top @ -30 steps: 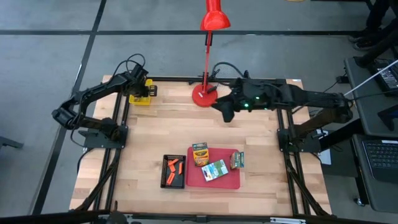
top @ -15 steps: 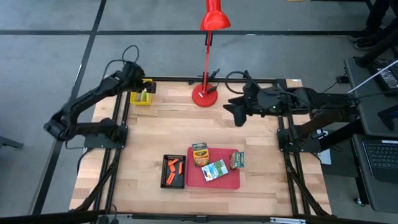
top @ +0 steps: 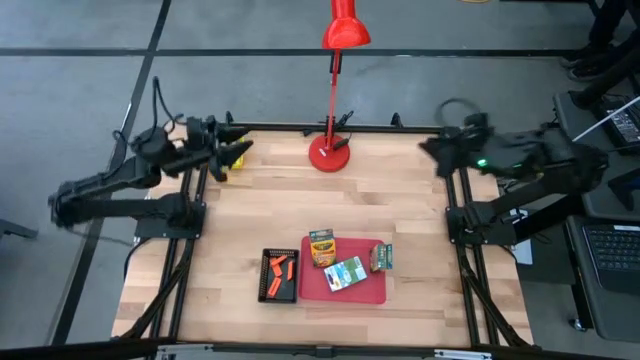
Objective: Pick & Place School Supplies
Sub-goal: Return to Home Position
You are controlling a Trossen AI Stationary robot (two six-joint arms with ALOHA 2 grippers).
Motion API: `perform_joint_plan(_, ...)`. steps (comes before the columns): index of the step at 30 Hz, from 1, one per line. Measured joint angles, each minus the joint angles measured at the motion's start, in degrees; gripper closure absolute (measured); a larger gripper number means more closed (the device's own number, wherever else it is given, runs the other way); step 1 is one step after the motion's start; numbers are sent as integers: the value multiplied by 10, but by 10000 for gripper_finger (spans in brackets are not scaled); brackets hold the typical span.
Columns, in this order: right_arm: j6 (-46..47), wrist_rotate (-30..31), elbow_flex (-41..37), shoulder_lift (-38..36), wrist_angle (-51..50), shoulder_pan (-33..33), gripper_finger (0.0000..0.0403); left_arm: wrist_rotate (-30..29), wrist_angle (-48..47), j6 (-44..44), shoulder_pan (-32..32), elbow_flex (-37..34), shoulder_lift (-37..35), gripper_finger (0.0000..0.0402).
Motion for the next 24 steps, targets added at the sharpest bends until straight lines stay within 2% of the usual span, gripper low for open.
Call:
perform_joint_plan(5, 8, 56, 0, -55, 41, 17, 204, -122, -16, 80, -165, -1, -16, 190)
perform_joint_plan(10, -37, 73, 0, -69, 113, 30, 204, -228, -104, 123, -265, -10, -99, 190)
perform_joint_plan(13, -64, 74, 0, -69, 140, 31, 204, -234, -133, 120, -289, -51, -133, 190)
perform_joint_plan(19, -136, 74, 0, -67, 192, 44, 204, -219, -115, 109, -288, -175, -217, 190)
perform_joint_plan(24, -213, 92, 0, -55, 248, 68, 204, -226, -98, 114, -288, -275, -321, 190)
